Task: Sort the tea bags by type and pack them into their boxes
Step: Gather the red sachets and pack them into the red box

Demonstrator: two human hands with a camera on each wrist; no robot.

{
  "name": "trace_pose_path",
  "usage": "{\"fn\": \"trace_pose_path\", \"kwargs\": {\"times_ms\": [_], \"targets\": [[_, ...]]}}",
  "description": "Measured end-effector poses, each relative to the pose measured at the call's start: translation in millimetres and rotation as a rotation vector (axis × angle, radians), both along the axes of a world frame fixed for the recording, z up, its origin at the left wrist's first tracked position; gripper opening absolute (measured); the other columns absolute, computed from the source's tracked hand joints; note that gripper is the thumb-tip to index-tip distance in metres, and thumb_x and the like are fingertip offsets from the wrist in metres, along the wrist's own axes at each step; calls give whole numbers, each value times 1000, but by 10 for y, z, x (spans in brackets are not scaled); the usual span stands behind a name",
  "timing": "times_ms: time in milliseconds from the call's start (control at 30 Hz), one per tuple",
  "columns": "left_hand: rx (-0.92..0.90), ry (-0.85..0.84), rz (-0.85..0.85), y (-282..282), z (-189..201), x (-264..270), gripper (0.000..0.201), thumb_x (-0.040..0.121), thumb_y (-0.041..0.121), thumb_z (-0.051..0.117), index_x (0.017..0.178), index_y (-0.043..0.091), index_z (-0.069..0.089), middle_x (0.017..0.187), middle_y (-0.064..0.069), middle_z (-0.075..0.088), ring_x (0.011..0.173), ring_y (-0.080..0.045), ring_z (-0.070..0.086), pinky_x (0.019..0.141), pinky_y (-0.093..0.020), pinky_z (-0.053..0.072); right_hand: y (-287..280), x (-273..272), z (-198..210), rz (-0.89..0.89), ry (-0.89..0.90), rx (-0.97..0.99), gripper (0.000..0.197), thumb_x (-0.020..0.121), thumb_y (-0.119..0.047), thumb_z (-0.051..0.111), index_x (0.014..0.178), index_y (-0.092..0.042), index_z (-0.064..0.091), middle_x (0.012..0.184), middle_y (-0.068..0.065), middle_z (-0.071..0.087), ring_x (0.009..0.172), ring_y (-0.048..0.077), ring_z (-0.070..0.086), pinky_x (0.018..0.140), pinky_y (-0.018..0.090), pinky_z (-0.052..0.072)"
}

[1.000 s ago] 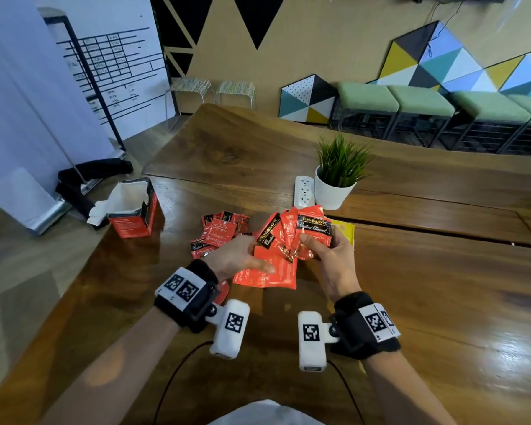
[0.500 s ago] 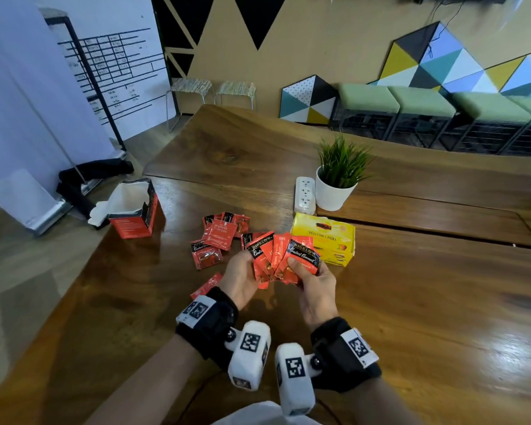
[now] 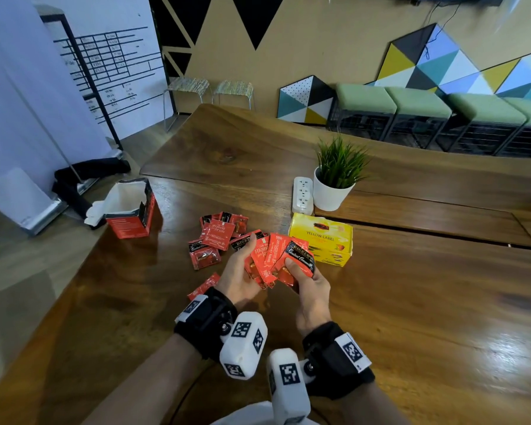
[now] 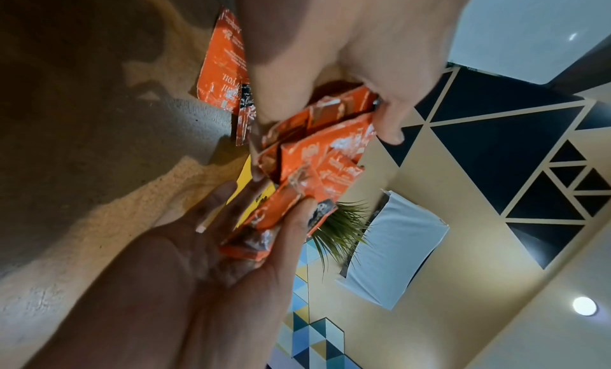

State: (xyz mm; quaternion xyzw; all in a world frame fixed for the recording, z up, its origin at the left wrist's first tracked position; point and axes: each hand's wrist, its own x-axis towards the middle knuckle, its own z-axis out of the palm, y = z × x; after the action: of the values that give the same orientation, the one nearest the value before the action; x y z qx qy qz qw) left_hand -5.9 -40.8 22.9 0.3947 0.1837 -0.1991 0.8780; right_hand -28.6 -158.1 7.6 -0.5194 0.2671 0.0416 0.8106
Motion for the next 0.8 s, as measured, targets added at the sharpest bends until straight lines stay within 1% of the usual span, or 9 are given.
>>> {"fn": "trace_pose_path", "kwargs": {"times_ms": [133,233,333,433,533,567,633,700,800], "targets": [[-52,10,-18,29,-11,-11,27,95,20,43,104,2,62,91,-18,70,92,-28,62,87,-40,47,-32,-17,14,-12,24,76,23,80,-13,71,102,-8,66,104,20,69,94,32,64,94,49,48],[40,-34,-96,58,-27,-43,26,95,14,42,111,2,59,98,-18,69,82,-23,68,70,-32,54,-92,-5,49,5,23,100,17,80,-11,70,96,-10,66,100,17,70,92,30,65,89,44,52],[88,-90,-77,104,-70,-40,30,92,10,48,121,5,55,116,-19,64,92,-24,67,73,-33,54,-170,9,74,18,-27,94,14,81,-6,68,94,-10,67,94,12,71,81,22,68,71,30,56],[77,-135,-39,101,-80,-38,30,92,10,49,121,7,55,114,-17,65,93,-23,69,71,-32,58,-199,1,89,-8,-79,58,16,79,-4,68,93,-11,66,95,12,71,85,24,68,76,34,55],[42,-116,-47,102,-123,-16,38,97,20,43,129,2,49,124,-21,59,109,-29,61,78,-36,58,-240,23,146,-102,-159,4,21,80,-6,69,100,-9,65,97,10,71,83,20,67,73,33,55],[39,-96,-70,108,-123,-6,41,97,24,40,131,2,47,126,-21,57,115,-31,57,81,-39,56,-265,32,164,-129,-221,-51,24,79,-6,69,103,-8,65,97,10,71,84,19,68,74,34,55],[39,-53,-146,117,-112,0,52,94,38,38,129,1,47,129,-21,54,121,-31,51,86,-43,53,-292,35,181,-126,-423,-267,21,80,-3,69,99,-12,66,90,1,71,83,6,67,75,23,54],[0,-71,-193,113,-76,-8,65,85,51,45,129,2,45,130,-24,51,120,-33,51,94,-47,48,-287,-13,165,-2,-674,-657,26,79,-1,68,92,-23,63,90,-8,69,82,-2,63,76,15,49],[-102,-139,-243,88,-4,22,89,68,62,64,131,2,43,127,-26,54,116,-34,55,97,-45,48,-295,-87,48,201,-956,-1193,34,73,-3,70,99,-23,59,102,-3,67,94,6,58,85,15,44]]}}
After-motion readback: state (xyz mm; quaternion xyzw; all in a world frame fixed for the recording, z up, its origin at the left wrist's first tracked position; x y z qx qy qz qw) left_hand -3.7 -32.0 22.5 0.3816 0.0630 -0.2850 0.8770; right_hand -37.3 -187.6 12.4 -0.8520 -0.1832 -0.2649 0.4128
